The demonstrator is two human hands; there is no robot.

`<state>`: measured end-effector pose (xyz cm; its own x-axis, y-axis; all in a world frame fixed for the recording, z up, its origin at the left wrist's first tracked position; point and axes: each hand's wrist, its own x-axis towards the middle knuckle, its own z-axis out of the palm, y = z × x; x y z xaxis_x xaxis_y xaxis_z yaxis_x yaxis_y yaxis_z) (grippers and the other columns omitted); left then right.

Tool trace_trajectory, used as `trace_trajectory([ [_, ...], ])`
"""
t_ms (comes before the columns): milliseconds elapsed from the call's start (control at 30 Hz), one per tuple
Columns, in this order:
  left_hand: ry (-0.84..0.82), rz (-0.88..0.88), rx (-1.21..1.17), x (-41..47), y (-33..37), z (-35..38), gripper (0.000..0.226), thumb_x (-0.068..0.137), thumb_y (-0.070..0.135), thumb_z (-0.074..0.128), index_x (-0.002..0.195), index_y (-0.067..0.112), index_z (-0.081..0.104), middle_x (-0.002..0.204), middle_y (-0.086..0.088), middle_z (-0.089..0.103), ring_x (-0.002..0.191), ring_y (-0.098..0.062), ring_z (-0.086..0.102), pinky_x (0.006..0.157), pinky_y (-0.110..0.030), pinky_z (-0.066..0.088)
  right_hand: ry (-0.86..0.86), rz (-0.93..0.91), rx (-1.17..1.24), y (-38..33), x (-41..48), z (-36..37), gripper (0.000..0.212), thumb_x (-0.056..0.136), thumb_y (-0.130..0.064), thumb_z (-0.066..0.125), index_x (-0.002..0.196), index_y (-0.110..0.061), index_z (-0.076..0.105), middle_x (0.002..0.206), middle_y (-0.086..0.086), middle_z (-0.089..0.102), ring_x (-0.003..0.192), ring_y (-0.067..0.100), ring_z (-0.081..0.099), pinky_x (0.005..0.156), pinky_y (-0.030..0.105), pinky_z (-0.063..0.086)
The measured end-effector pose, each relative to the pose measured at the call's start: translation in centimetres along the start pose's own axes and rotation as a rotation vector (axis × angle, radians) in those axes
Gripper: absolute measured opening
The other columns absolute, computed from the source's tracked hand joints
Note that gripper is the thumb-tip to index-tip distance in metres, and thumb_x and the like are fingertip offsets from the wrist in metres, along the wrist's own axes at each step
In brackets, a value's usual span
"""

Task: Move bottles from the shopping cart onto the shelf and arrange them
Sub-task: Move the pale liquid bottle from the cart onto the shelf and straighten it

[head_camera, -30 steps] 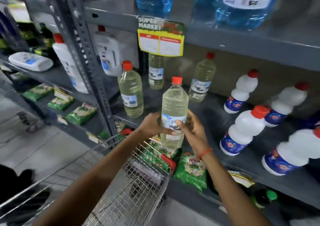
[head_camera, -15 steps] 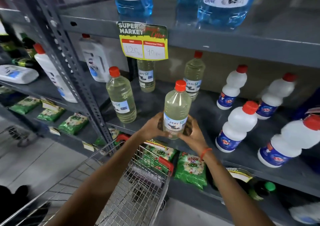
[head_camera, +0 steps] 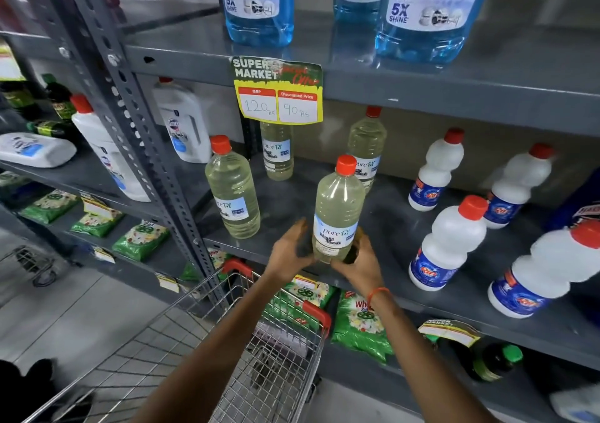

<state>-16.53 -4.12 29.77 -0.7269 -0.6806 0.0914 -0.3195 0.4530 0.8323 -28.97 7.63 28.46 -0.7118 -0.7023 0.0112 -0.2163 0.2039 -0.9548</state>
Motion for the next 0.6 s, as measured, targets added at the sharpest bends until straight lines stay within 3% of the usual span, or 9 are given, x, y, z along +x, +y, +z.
trace_trajectory([
  [100,0.59,-0.039,-0.057,-2.5,-0.9,-1.0,0.069,0.076,0.013,0.075,0.134,0.017,0.038,0.135,-0.01,0.044,0.124,-0.024,0.043,0.104,-0.038,0.038,0.073,-0.014,0.029,-0.2,0.1,1.2,0.082,0.049,-0.02,0.088,0.118,-0.029,0.045,0.115,-0.004,0.061,0.099,-0.009,0.06,0.083,0.009,0.048],
  [167,0.802,-0.191,-0.12,-2.5,-2.3,-2.3,0.089,0.07,0.016,0.08,0.141,0.017,0.026,0.139,-0.017,0.032,0.128,-0.031,0.036,0.107,-0.045,0.036,0.135,0.014,0.032,-0.3,-0.2,2.2,0.081,0.05,-0.016,0.089,0.118,-0.024,0.047,0.114,-0.001,0.064,0.097,0.0,0.062,0.084,0.018,0.05],
  [267,0.713,-0.331,-0.121,-0.5,-4.8,-4.6,0.112,0.065,0.02,0.084,0.148,0.012,0.009,0.151,-0.019,0.021,0.139,-0.033,0.026,0.114,-0.046,0.026,0.224,0.05,-0.063,0.0,-0.5,3.0,0.077,0.052,-0.025,0.086,0.118,-0.019,0.047,0.114,0.002,0.066,0.103,0.019,0.062,0.082,0.027,0.048],
  [367,0.571,-0.308,-0.145,1.2,-6.5,-6.4,0.093,0.063,0.019,0.086,0.137,0.005,0.031,0.138,-0.016,0.045,0.123,-0.03,0.047,0.1,-0.04,0.042,0.254,0.072,-0.108,0.1,-0.5,3.1,0.074,0.051,-0.03,0.085,0.114,-0.02,0.048,0.11,0.002,0.067,0.1,0.02,0.063,0.082,0.03,0.049],
  [433,0.522,-0.31,-0.121,1.6,-7.0,-7.0,0.079,0.064,0.018,0.085,0.128,0.006,0.041,0.128,-0.015,0.056,0.112,-0.03,0.055,0.087,-0.034,0.042,0.264,0.076,-0.112,-0.1,-0.7,3.0,0.071,0.052,-0.028,0.086,0.112,-0.018,0.048,0.107,0.001,0.067,0.094,0.017,0.062,0.078,0.027,0.048],
  [600,0.528,-0.294,-0.134,1.9,-8.0,-7.2,0.075,0.063,0.02,0.085,0.126,0.009,0.046,0.123,-0.015,0.062,0.109,-0.032,0.059,0.085,-0.033,0.042,0.274,0.092,-0.109,-0.5,-0.8,3.1,0.068,0.053,-0.026,0.085,0.11,-0.017,0.049,0.096,-0.006,0.062,0.085,0.011,0.056,0.075,0.023,0.043],
])
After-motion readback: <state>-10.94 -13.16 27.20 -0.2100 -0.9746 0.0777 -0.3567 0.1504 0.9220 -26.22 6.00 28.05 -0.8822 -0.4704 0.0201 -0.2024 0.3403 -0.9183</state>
